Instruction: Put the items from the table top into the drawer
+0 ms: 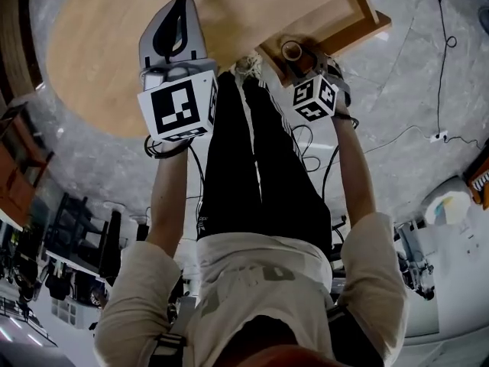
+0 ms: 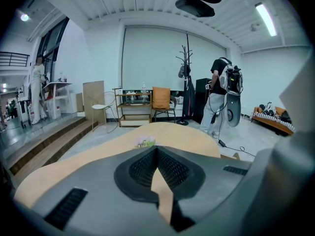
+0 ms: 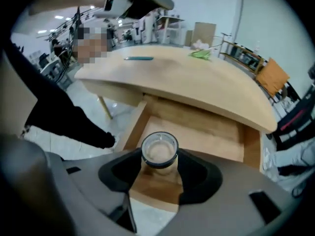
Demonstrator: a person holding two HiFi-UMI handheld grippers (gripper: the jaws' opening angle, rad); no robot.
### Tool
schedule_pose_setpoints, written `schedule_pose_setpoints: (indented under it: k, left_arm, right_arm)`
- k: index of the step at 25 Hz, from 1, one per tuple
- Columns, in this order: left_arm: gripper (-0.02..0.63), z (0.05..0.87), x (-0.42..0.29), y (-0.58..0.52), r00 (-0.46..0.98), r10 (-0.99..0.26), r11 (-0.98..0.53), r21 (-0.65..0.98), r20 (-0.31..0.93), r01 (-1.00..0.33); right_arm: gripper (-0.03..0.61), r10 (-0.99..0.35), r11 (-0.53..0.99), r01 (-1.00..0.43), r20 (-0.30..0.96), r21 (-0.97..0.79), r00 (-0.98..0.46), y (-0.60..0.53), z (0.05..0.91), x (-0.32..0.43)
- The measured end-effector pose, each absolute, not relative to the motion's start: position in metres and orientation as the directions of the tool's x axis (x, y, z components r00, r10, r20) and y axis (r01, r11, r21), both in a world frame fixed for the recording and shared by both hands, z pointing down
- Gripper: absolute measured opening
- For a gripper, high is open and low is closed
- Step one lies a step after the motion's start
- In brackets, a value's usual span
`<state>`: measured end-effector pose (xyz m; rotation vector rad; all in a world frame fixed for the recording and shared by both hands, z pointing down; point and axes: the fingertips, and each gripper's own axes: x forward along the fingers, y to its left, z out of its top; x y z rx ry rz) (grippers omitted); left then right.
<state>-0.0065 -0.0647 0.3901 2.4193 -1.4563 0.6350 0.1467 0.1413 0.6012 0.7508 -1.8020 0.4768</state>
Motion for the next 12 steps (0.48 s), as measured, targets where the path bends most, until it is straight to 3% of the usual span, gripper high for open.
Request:
schedule_pose_setpoints:
  k: [7,12]
  left_arm:
    - [0.008,0.393,-0.002,-0.054,0.416,-0.761,-0.486,-0.012,0.498,-0.874]
    - [0.008,0.397,0.000,-0.052,0.427,-0.753,-0.501,-0.014,0.501,-0.866]
  right_arm:
    - [0.236,0.014,0.894,-0.434,0.976,-0.109,-0.216,0.157,0.639,0.130]
    - [0.238,0.062,0.905,-0.402,0.976,-0.142,-0.207,0.149,0.650,0.124]
